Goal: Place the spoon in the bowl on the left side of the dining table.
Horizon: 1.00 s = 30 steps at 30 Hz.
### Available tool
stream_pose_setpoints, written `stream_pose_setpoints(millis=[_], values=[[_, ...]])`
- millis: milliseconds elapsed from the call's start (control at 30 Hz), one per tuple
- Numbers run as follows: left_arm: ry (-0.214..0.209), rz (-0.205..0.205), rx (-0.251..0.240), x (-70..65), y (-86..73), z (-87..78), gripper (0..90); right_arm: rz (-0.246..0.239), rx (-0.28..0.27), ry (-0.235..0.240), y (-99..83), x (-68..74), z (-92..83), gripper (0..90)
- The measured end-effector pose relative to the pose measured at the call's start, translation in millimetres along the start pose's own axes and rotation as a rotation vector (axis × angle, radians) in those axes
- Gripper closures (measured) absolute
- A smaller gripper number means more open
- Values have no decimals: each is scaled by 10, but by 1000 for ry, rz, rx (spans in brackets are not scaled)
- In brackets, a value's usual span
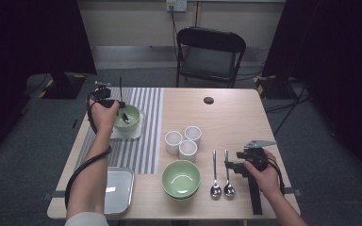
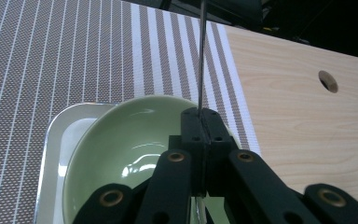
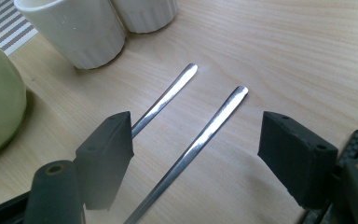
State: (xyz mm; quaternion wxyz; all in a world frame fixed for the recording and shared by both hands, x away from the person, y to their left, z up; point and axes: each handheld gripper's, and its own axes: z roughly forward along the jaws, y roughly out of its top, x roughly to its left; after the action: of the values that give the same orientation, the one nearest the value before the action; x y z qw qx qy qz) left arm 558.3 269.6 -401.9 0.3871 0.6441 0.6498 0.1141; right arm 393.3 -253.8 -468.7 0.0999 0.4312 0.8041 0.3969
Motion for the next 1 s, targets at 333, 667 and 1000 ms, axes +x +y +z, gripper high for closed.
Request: stream_pose_setpoints(millis=[333, 667, 1000], values=[[37, -8, 2, 65, -53, 148, 899, 4, -4, 11, -2, 2, -11, 253], [31, 3, 17, 28, -75, 205, 895, 6, -7, 18, 2, 5, -27, 252], [38, 13, 36, 10, -97, 230, 883, 0, -7, 22, 1, 15, -32, 252]])
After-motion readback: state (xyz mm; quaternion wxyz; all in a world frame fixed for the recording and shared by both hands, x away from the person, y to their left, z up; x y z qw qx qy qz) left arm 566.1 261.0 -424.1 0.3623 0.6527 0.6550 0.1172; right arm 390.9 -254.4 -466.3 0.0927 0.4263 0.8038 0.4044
